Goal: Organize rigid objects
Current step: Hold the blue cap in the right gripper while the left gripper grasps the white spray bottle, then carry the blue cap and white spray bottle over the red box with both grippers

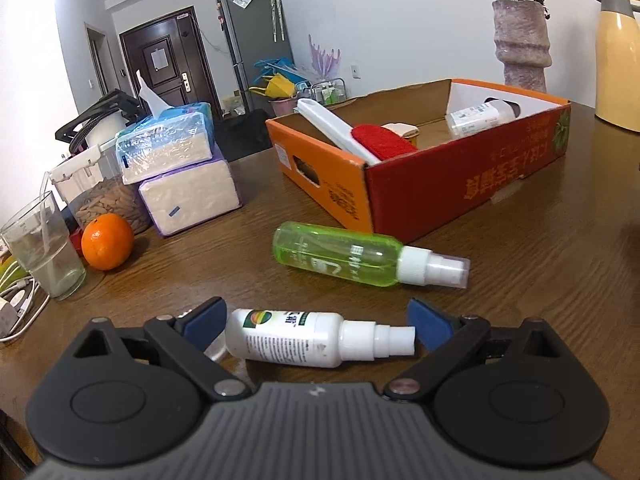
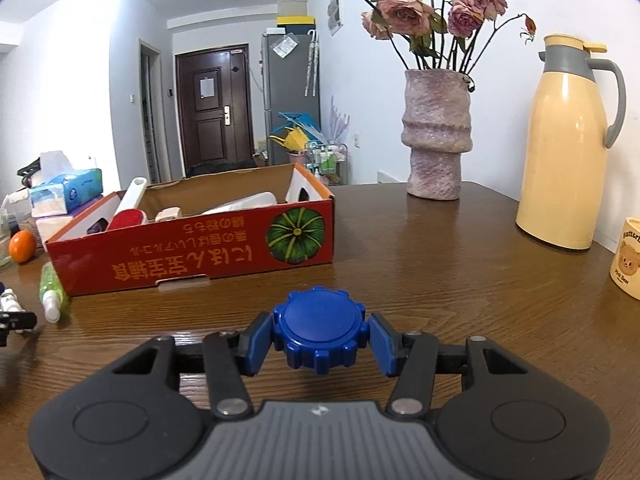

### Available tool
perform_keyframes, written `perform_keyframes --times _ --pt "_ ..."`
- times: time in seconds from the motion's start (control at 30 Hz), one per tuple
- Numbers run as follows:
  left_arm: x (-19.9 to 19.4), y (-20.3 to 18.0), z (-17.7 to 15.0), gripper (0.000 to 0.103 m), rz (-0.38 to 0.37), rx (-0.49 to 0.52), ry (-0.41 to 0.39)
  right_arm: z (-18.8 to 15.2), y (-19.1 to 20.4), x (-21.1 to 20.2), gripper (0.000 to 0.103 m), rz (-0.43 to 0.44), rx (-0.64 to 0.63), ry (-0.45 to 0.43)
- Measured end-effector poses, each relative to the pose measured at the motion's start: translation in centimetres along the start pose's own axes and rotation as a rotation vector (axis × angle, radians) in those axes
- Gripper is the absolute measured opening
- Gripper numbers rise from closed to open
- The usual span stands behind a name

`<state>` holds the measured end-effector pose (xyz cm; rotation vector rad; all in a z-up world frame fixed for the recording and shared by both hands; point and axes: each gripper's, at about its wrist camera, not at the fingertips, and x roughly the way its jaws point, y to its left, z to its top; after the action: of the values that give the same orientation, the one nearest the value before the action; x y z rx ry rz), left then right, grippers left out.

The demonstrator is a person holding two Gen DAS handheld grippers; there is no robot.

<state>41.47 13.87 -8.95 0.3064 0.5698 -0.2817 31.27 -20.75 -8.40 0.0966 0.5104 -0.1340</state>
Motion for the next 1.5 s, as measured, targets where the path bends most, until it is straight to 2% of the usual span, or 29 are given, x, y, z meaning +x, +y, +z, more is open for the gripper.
perform_keyframes --times 0.4,0.63,0.73,0.97,1.0,1.07,1.17,1.23,1.27,1.33,1.37,1.43,1.5 --pt "-1.7 -2.5 -0.6 0.103 0.051 0.02 0.003 0.0 0.4 -0.8 0.051 0.064 -0.004 -0.015" --pt "-1.2 -1.8 -0.7 0.103 0.027 -0.02 0.036 0.0 0.5 -1.0 0.051 0.079 -0.002 -0.016" --pt "-1.1 -1.4 -0.7 0.097 0.007 -0.043 0.04 0.0 0.5 -1.0 0.051 0.079 -0.002 -0.016" --pt "-2.0 -2.4 -0.9 0.096 0.034 -0.035 0.015 0.0 0.5 -0.9 0.051 0.081 0.0 -0.018" --pt "-2.2 -2.5 -0.9 0.079 0.038 -0.039 0.008 0.1 0.4 -1.0 0.051 0.083 0.002 -0.019" --pt "-2.5 -2.6 -0.9 0.058 0.036 -0.063 0.014 0.0 0.5 -1.0 0.051 0.09 0.002 -0.02" --pt "-2.7 -3.3 -1.1 0.058 0.052 -0.054 0.03 0.0 0.6 -1.2 0.051 0.104 0.002 -0.021" --pt "-2.9 -3.7 -1.1 0.067 0.059 -0.055 0.028 0.0 0.7 -1.4 0.051 0.116 0.001 -0.024" --pt "-3.1 -3.8 -1.2 0.08 0.067 -0.058 0.026 0.0 0.7 -1.5 0.052 0.122 0.001 -0.026" --pt "-3.5 -3.8 -1.1 0.082 0.093 -0.071 0.01 -0.1 0.8 -1.7 0.052 0.133 -0.002 -0.029" --pt "-3.6 -3.7 -1.0 0.079 0.098 -0.088 0.006 -0.1 0.9 -1.8 0.051 0.139 -0.003 -0.03" --pt "-3.1 -3.6 -0.6 0.067 0.124 -0.121 0.024 -0.1 0.9 -1.9 0.052 0.148 -0.003 -0.03" --pt "-2.0 -3.6 -0.4 0.048 0.162 -0.142 0.068 -0.1 0.9 -2.1 0.051 0.154 -0.001 -0.032"
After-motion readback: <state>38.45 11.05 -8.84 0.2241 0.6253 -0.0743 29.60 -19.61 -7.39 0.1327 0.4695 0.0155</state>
